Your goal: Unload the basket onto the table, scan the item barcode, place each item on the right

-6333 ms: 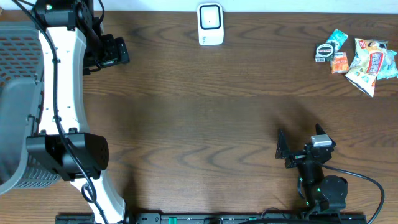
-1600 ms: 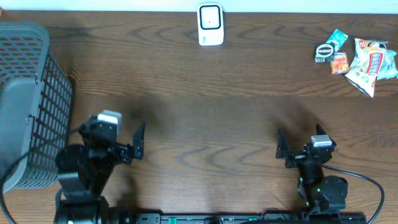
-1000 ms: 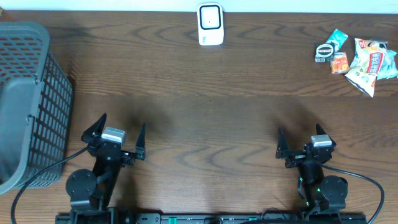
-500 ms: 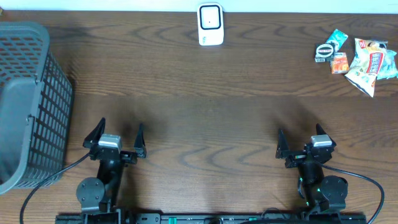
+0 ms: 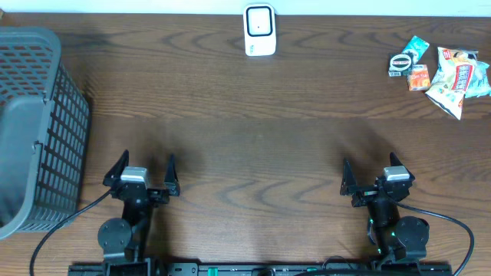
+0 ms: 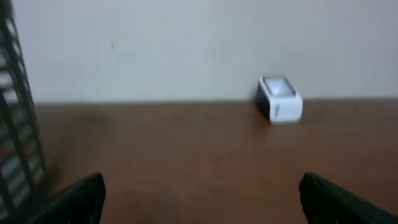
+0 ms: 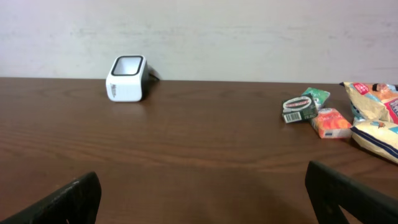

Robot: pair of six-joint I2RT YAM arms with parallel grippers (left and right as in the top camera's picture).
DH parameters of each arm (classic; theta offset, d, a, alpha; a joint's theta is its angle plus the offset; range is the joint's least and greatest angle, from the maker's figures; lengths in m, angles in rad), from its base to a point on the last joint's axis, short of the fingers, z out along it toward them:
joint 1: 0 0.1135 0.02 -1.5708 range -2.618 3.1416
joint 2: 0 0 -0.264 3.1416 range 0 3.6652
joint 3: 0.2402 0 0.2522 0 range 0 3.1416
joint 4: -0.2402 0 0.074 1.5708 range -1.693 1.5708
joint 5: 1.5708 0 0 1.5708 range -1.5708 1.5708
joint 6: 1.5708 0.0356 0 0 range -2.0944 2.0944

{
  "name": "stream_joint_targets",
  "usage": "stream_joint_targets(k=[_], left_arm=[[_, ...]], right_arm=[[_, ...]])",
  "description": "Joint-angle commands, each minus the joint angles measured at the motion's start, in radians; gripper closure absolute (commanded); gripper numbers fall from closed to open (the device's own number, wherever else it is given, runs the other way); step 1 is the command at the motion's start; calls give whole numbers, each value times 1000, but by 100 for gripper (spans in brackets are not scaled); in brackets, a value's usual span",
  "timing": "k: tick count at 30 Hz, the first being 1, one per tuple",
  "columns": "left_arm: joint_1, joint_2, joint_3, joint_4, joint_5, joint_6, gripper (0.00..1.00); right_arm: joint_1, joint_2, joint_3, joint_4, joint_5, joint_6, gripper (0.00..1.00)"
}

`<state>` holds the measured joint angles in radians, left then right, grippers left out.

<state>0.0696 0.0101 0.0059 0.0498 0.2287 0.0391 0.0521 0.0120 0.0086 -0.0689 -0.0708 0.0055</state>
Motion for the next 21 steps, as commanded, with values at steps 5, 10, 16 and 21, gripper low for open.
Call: stream_joint_targets(k=[5,10,16,21], left_arm=[[4,-9,-2,-105,-17,-7,2],[4,-9,-2,-106,-17,-11,2],[1,-9,-2,-105,-7,-5,2],[-36,-9,-2,-103,9,62,2]], right_arm=[[8,-7,-2,-3,5,-14,1],[8,-7,-2,-2,5,-14,1],[8,-7,-2,-3,5,-14,1],[8,-7,-2,-2,5,-14,1]])
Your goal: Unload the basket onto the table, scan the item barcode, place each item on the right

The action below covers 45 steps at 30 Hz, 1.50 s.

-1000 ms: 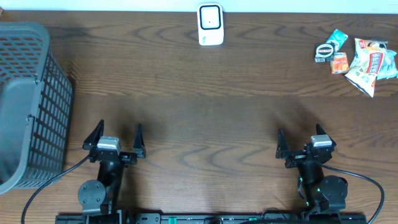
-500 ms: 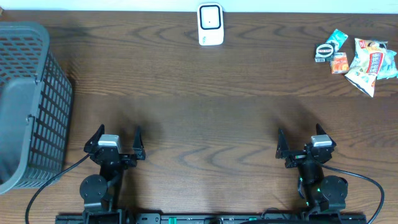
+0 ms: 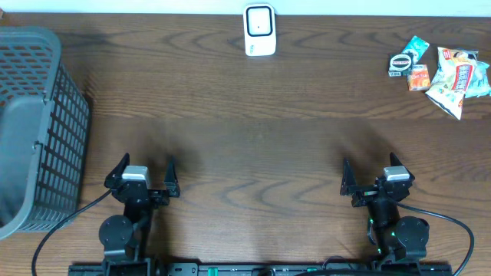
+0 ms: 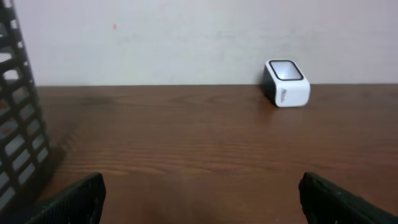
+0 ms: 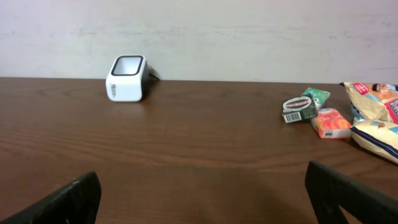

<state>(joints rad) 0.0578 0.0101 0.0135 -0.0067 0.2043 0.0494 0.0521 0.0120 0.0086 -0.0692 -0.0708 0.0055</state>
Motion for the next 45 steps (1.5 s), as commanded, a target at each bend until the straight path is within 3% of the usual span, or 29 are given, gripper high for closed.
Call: stream_joint_targets(k=[1,8,19,24,30,36,45], left_arm=[[-29,-9,-10,-46,33,55,2],[-30,-9,-10,-53,-19,5,2],[-31,-9,-10,-53,-15,27,2],[-31,-9,-10,-60,-64,-48,2],[-30,-9,-10,-60,-67,-42,2],[-31,-9,-10,-60,-58,51,2],[-31,-9,-10,-61,-64,51,2]], right_arm=[[8,-7,-2,-2,5,-14,1],[8,-7,-2,-2,5,-14,1],[8,-7,-2,-2,5,-14,1],[8,-7,-2,-2,5,-14,1],[8,-7,-2,-2,5,-14,1],[8,-7,-2,-2,5,-14,1],[8,-7,-2,-2,5,-14,1]])
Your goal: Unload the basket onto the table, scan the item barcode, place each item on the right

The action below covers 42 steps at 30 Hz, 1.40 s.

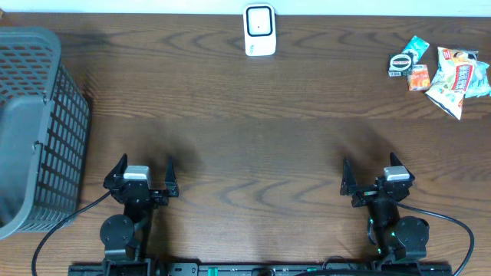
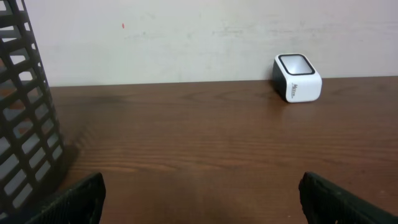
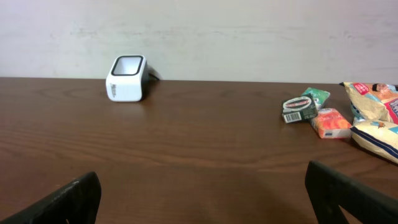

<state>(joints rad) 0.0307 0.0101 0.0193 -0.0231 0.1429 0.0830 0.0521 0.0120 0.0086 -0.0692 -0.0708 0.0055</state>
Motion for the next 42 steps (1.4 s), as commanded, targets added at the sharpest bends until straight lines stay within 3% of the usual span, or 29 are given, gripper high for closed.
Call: stream_joint_targets(k=[1,24,42], left_arm=[[-3,-9,-16,-45,-2,17,2],[-3,-9,-16,-44,-2,16,2],[-3,-9,-16,-48,-32,-51,2]], right_arm=[[8,-7,-2,-2,5,-14,1],[8,-7,-2,-2,5,-14,1],[8,-7,-2,-2,5,-14,1]])
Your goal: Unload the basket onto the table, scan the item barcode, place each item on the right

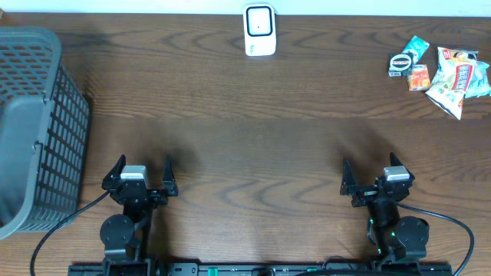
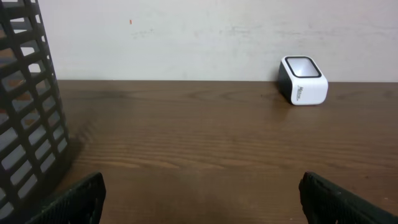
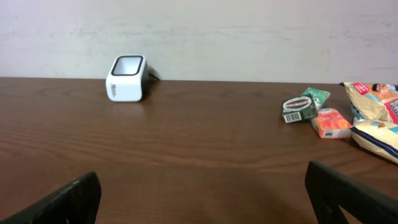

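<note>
A white barcode scanner (image 1: 259,31) stands at the table's far edge, also seen in the wrist views (image 2: 303,89) (image 3: 127,78). Snack items lie at the far right: a small green-and-white packet with a barcode (image 1: 399,63) (image 3: 297,108), an orange packet (image 1: 418,77) (image 3: 329,122) and chip bags (image 1: 457,78) (image 3: 376,118). My left gripper (image 1: 141,175) (image 2: 200,205) is open near the front left, holding nothing. My right gripper (image 1: 372,176) (image 3: 204,205) is open near the front right, holding nothing, far from the items.
A tall grey mesh basket (image 1: 34,126) (image 2: 28,118) fills the left side of the table. The brown wooden table (image 1: 253,130) ends at a white wall behind the scanner.
The left wrist view has turned a little to the left: the scanner sits further right in it and more of the basket shows. The right arm has not moved.
Both grippers stood open near the table's front edge at every moment. The left gripper has shifted slightly between moments, its view settling from blurred to sharp with the scanner sliding right. The right gripper, the scanner and the snacks have stayed put.
</note>
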Robot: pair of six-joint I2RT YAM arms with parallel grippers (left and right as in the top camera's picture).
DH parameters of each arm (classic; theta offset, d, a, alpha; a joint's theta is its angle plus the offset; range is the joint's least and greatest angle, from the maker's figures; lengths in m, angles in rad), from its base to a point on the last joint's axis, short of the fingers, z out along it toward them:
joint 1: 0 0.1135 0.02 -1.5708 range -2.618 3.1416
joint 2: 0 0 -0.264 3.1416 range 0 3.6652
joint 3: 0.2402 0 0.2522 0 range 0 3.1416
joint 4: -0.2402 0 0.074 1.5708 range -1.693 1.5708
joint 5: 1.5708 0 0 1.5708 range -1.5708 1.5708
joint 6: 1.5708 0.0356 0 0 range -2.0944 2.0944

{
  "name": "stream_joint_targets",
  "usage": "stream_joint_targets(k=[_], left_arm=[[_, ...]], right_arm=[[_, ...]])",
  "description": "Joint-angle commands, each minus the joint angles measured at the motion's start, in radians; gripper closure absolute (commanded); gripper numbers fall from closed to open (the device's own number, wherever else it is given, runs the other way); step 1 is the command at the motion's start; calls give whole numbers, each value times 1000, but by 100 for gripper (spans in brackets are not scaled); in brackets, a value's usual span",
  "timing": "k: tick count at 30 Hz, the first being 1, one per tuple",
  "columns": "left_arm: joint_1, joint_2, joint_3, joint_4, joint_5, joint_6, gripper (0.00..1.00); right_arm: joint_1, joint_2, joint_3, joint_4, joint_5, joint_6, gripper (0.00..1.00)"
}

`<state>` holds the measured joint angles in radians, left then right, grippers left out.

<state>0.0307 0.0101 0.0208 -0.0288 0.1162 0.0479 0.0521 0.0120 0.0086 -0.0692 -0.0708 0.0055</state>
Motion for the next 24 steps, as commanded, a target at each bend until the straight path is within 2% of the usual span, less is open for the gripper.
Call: stream_joint_targets(k=[1,24], left_arm=[[-3,-9,-17,-42,-5,-16,2],[-3,-9,-17,-34,-5,3,2]], right_arm=[[8,-7,-2,-2,5,-14,1],[8,-7,-2,-2,5,-14,1]])
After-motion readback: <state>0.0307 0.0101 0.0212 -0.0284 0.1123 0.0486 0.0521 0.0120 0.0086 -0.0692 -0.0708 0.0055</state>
